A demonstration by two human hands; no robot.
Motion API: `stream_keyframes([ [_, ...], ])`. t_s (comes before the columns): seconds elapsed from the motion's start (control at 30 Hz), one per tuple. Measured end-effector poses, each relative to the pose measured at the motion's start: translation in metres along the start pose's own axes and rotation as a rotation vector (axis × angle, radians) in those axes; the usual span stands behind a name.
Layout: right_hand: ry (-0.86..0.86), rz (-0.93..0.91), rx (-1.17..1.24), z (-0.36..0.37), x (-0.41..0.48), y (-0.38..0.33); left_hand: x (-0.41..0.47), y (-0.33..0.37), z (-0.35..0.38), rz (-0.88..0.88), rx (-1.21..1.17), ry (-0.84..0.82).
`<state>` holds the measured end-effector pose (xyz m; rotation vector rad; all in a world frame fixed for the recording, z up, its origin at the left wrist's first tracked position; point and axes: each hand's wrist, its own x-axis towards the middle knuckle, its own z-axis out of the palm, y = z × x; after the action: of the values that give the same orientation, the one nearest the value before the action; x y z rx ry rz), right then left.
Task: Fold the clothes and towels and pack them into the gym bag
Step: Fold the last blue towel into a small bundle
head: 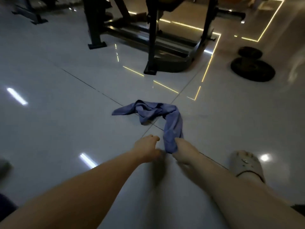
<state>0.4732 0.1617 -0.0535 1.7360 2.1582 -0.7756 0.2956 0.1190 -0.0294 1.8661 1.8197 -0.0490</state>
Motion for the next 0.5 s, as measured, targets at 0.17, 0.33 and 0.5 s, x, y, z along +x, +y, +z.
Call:
stream_keyframes([
  [0.17, 0.184, -0.075, -0.223, 0.038, 0.013, 0.016, 0.044, 0.005, 0.033, 0.014, -0.077, -0.108],
  [0.33, 0.039, -0.098, 0.351, 0.032, 0.006, -0.005, 0.034, 0.008, 0.045, 0.036, 0.026, -0.049],
  [0.5, 0.125, -0.123, 0.778, -0.07, -0.039, -0.038, 0.004, 0.002, -0.022, 0.018, -0.468, 0.211],
])
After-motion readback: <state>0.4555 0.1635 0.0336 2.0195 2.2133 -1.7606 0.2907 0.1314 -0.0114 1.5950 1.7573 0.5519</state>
